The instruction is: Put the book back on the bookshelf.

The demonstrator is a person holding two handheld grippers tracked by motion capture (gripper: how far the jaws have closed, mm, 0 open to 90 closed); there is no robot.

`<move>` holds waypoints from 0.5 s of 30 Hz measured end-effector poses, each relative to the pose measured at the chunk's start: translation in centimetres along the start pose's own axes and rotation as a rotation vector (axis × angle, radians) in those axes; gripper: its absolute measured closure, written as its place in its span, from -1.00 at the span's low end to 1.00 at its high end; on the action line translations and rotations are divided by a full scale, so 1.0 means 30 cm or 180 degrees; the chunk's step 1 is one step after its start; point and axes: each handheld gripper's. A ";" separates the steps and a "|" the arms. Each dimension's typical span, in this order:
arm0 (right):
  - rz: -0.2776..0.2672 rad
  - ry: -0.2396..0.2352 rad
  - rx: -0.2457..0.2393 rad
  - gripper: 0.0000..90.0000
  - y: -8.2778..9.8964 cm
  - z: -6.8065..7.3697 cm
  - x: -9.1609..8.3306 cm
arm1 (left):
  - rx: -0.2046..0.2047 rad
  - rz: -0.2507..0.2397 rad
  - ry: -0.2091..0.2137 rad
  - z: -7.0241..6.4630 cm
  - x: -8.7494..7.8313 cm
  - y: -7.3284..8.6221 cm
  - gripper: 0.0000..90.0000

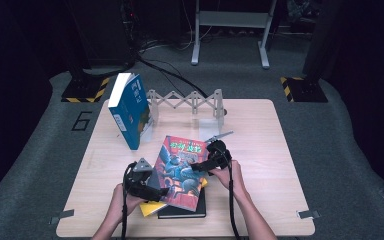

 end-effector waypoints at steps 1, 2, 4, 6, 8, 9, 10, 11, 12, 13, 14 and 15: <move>0.0007 0.0005 -0.0024 -0.77 -0.007 0.001 0.004 | -0.0013 -0.0032 -0.0023 0.001 0.000 0.001 -0.89; 0.0018 -0.0002 -0.0042 -0.77 -0.012 0.000 0.007 | -0.0047 -0.0033 0.0005 0.006 -0.002 0.002 -0.88; 0.0021 -0.0014 -0.0050 -0.77 -0.019 0.001 0.010 | -0.0103 -0.0062 -0.0022 0.015 -0.001 0.002 -0.87; 0.0030 0.0030 -0.0036 -0.77 -0.015 0.001 0.004 | -0.0146 -0.0072 -0.0022 0.031 -0.004 0.002 -0.88; -0.0002 0.0084 0.0017 -0.77 -0.002 -0.002 -0.007 | -0.0160 -0.0058 -0.0035 0.042 -0.008 0.003 -0.87; 0.0002 0.0099 0.0019 -0.77 0.003 -0.004 -0.012 | -0.0167 -0.0070 -0.0044 0.046 -0.008 0.004 -0.87; 0.0003 0.0114 0.0066 -0.77 0.010 -0.004 -0.017 | -0.0167 -0.0067 -0.0015 0.047 -0.010 0.003 -0.86; -0.0011 0.0110 0.0091 -0.75 0.018 -0.006 -0.022 | -0.0133 -0.0110 -0.0003 0.044 -0.008 0.002 -0.85; -0.0029 0.0101 0.0107 -0.72 0.025 -0.005 -0.029 | -0.0113 -0.0076 0.0039 0.042 -0.011 -0.001 -0.83; -0.0040 0.0108 0.0093 -0.70 0.029 -0.006 -0.031 | -0.0076 -0.0074 0.0060 0.036 -0.009 -0.004 -0.82; -0.0050 0.0104 0.0124 -0.67 0.031 -0.004 -0.033 | -0.0068 -0.0076 0.0076 0.032 -0.006 -0.005 -0.80; -0.0052 0.0099 0.0118 -0.66 0.032 -0.004 -0.034 | -0.0063 -0.0072 0.0054 0.025 -0.001 -0.005 -0.80</move>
Point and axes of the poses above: each handheld gripper's, and its own axes: x roughly forward along the jaws, y roughly out of its underside, z roughly to its left, and after that the axes turned 10 degrees about y, right-handed
